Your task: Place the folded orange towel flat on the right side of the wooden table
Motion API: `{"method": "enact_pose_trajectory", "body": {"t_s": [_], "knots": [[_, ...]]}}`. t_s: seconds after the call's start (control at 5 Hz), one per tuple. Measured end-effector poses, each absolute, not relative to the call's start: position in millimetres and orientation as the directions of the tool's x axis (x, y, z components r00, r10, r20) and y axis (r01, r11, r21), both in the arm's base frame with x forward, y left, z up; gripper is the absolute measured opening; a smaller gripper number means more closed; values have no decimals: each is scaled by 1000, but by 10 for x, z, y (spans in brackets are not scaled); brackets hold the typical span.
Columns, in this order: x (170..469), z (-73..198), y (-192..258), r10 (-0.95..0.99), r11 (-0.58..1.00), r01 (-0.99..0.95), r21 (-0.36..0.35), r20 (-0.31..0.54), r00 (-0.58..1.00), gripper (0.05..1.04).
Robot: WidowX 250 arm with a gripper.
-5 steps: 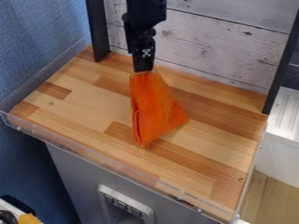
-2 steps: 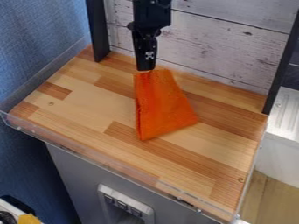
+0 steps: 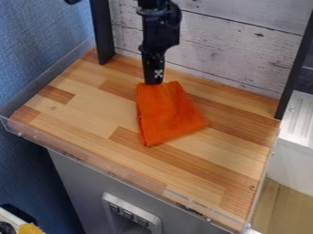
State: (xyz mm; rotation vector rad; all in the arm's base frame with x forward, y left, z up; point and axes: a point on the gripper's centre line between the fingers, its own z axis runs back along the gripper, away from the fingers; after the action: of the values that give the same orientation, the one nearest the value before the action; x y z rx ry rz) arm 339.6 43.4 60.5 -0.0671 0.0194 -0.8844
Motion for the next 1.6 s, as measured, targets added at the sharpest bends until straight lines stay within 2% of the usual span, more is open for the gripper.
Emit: {"method": "enact_pose_trajectory", "body": {"t_s": [0.4,0.6,1.0,1.4,1.6], "knots": [[3450,289,511,-766,643,763,-67,-37,642,59],[3509,151,561,-761,649,759,-46,-59,646,59],[3601,105,573,-708,702,712,24,-83,701,59],[3575,88,273,-477,872,480,94,-57,877,59],[3519,107,-40,-365,925,364,105,-15,931,59]]}}
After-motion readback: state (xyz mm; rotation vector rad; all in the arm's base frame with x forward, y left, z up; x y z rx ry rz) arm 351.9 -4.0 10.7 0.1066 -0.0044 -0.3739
